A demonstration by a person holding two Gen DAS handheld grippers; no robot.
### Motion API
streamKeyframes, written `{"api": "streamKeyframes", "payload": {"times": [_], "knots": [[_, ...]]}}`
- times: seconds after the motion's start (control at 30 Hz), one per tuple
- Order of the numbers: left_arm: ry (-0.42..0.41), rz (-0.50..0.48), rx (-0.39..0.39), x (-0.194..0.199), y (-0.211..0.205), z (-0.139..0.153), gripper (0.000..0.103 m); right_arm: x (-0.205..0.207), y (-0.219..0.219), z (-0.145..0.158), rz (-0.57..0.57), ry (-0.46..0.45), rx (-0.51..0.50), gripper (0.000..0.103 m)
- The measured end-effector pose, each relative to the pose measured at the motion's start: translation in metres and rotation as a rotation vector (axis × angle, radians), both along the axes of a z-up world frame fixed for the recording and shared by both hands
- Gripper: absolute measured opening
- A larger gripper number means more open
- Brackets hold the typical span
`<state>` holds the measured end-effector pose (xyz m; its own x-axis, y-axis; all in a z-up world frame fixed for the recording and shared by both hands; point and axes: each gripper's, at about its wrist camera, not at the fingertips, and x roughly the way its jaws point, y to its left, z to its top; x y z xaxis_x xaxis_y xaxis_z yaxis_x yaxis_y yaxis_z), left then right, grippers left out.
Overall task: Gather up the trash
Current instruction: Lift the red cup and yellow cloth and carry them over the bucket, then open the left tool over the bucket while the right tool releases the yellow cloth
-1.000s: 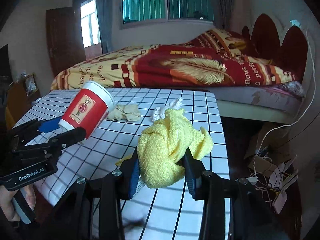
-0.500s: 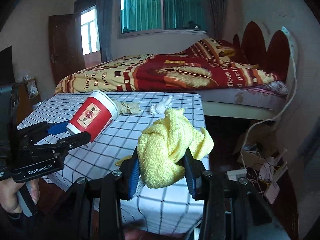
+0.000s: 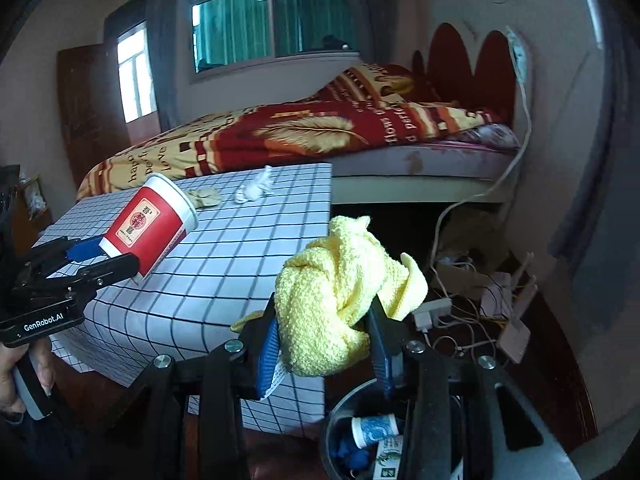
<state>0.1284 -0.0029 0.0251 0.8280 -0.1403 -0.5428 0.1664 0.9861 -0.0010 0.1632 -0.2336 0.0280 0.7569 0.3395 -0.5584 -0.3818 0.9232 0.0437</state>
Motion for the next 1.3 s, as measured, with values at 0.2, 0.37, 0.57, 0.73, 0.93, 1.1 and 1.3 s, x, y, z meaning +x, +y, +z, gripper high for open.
{"api": "streamKeyframes", "payload": {"times": [0.2, 0.37, 0.57, 0.73, 0.93, 1.1, 1.3], "knots": [[0.016, -0.050, 0.011, -0.003, -0.024, -0.007, 0.057, -0.013, -0.031, -0.010, -0.044, 0.016, -0.001, 0.042], [0.038, -0.095, 0.015, -0.005, -0.045, -0.016, 0.056, -0.018, -0.052, -0.020, -0.066, 0.033, 0.008, 0.042], [0.072, -0.152, 0.016, -0.006, -0.071, -0.029, 0.056, -0.023, -0.076, -0.036, -0.098, 0.057, 0.018, 0.042], [0.112, -0.212, 0.015, -0.006, -0.094, -0.044, 0.056, -0.027, -0.097, -0.053, -0.133, 0.099, 0.013, 0.042], [0.163, -0.279, 0.009, -0.003, -0.114, -0.064, 0.056, -0.029, -0.118, -0.072, -0.167, 0.139, 0.002, 0.042], [0.214, -0.337, 0.018, -0.005, -0.132, -0.083, 0.056, -0.029, -0.131, -0.092, -0.181, 0.179, -0.022, 0.042], [0.289, -0.377, 0.021, -0.002, -0.149, -0.111, 0.056, -0.023, -0.135, -0.122, -0.165, 0.251, -0.043, 0.042]]}}
